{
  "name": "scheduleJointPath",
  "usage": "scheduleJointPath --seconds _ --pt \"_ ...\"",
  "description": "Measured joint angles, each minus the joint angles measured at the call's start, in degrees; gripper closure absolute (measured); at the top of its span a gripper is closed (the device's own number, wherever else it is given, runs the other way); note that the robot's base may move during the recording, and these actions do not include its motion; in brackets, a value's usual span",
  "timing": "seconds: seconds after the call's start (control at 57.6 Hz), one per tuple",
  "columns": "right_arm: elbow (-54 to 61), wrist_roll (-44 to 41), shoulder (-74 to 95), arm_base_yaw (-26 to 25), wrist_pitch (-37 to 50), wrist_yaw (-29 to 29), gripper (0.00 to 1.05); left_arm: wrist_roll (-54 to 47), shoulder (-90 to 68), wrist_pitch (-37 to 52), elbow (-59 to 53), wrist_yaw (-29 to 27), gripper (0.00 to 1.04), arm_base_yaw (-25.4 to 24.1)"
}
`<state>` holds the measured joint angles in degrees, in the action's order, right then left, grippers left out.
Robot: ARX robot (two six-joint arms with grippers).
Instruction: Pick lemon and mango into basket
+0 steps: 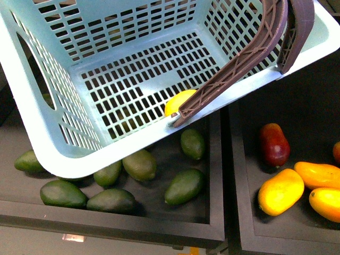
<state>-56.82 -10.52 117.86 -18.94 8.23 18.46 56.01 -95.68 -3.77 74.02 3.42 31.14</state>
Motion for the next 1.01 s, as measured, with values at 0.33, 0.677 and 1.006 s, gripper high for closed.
scheduleJointPath --seconds 0.33,0.677,1.006 --pt "7.6 2.1 -34.9 3.3 -10.8 10.7 0.5 0.0 0.0 0.0 0.0 0.0 0.86 0.0" --pt "3.5 9.2 -39.4 21.5 -7.0 3.6 0.5 0.0 0.0 0.0 0.0 -0.1 0.86 0.0" --pt "-5.2 14.6 -23.9 35.4 -3.0 -3.6 0.45 0.0 0.0 0.0 0.0 -0.1 0.86 0.0"
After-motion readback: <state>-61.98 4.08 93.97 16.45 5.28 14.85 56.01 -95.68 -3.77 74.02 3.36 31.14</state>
